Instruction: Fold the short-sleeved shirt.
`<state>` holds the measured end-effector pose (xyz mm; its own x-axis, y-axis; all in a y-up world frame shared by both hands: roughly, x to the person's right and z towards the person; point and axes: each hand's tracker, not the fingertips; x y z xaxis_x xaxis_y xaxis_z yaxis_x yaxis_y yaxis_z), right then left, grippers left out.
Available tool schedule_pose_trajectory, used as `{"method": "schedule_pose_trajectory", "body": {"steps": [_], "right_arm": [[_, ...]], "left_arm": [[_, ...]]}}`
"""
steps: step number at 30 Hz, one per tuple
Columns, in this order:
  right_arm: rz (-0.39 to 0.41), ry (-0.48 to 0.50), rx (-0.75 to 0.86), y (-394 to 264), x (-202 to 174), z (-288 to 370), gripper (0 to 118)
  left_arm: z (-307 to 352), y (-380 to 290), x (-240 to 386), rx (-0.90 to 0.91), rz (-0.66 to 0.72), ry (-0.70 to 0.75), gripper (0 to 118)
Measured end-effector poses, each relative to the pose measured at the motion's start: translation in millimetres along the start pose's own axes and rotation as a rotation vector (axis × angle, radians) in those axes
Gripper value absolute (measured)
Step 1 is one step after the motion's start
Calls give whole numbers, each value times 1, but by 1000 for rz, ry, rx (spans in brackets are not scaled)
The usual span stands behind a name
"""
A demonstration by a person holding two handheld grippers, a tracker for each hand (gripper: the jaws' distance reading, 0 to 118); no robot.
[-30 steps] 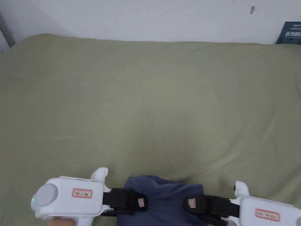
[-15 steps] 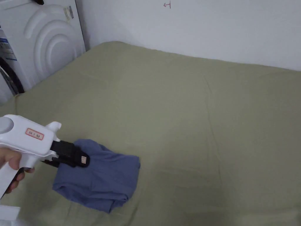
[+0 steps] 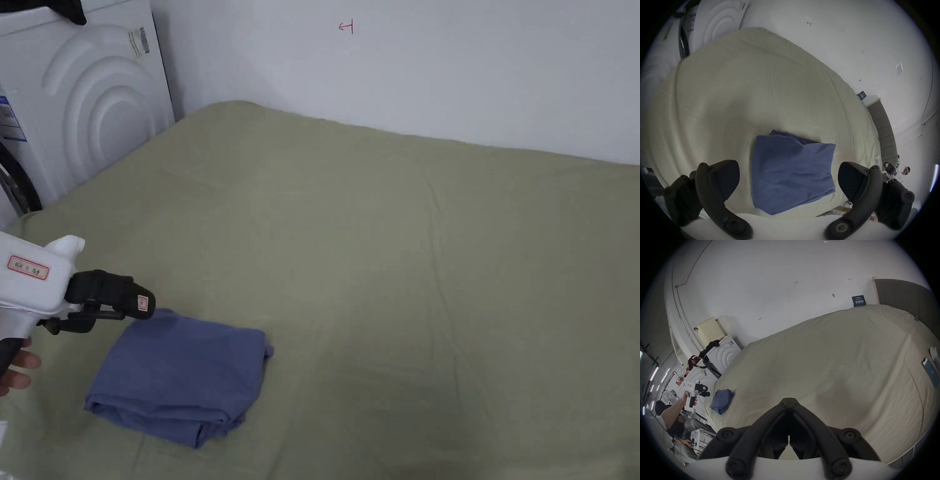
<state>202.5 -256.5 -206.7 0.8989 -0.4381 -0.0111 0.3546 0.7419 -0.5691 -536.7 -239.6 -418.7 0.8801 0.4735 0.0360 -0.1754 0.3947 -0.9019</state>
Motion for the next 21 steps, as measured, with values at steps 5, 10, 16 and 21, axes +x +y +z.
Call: {"method": "schedule_pose_trajectory", "body": {"steps": [5, 10, 16, 21], "right_arm": [[48, 26, 23, 4, -10, 12, 2], [103, 41, 86, 10, -25, 33, 2], [269, -120, 188, 19, -61, 49, 2], [407, -309, 356, 28, -84, 54, 2]], "left_arm": [[15, -16, 41, 86, -27, 54, 60], [6, -46, 125, 187, -122, 21, 0], [-13, -113, 274, 369, -338, 67, 0], [-19, -167, 378, 651, -447, 102, 0]]}}
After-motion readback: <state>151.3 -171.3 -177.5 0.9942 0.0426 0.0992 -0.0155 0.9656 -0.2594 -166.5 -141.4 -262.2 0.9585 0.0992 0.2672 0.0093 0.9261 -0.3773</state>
